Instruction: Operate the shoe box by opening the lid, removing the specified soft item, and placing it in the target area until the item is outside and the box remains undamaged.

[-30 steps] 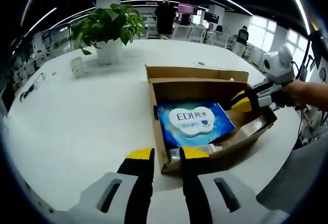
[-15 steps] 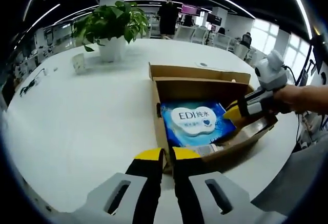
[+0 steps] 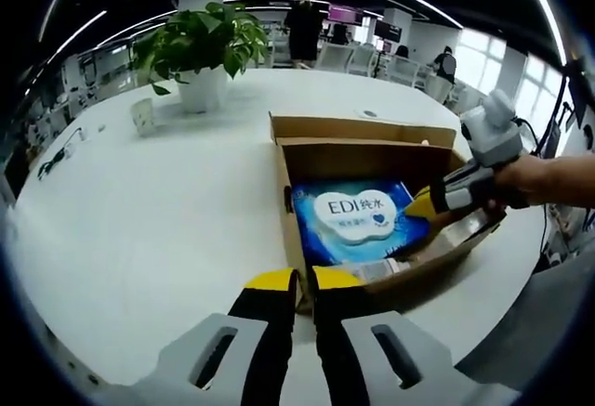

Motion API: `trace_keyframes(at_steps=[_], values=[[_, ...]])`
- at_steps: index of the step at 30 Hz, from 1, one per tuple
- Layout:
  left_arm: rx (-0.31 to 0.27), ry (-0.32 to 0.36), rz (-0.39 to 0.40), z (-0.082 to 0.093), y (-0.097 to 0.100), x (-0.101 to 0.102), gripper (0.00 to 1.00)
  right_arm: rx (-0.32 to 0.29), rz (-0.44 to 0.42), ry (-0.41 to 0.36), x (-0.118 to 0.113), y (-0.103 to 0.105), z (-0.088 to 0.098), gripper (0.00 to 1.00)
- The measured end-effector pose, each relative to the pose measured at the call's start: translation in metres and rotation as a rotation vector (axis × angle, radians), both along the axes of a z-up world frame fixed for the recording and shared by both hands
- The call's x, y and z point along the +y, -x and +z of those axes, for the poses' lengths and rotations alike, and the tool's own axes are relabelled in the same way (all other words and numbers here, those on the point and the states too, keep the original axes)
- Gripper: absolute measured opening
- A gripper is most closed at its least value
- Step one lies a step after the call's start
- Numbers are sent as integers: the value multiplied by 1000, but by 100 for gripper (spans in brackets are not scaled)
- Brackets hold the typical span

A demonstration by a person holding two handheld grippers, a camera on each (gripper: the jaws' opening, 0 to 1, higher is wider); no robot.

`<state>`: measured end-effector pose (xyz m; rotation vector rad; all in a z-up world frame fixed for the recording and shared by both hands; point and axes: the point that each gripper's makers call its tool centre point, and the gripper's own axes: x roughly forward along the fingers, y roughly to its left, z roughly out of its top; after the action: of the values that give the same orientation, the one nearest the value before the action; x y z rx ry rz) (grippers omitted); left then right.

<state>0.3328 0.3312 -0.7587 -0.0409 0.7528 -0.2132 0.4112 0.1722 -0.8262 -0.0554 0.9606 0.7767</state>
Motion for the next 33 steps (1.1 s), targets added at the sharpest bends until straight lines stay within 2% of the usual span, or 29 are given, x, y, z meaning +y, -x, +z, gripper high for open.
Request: trace_keyframes(at_steps=[14,20,26,33], values=[[31,-36,-15,0,-1,0,4,7,-44,7,-22,0,2,0],[27,-100,-36,6,-3,-1,5,-14,-32,30,-24,2,2,0],[-20,-124,-90,24,-19,-16,9,-19,-32,31,-24,2,2,0],[9,-132,-149,16,-38,-33,12,-22,-35,33,-25,1,2,0]])
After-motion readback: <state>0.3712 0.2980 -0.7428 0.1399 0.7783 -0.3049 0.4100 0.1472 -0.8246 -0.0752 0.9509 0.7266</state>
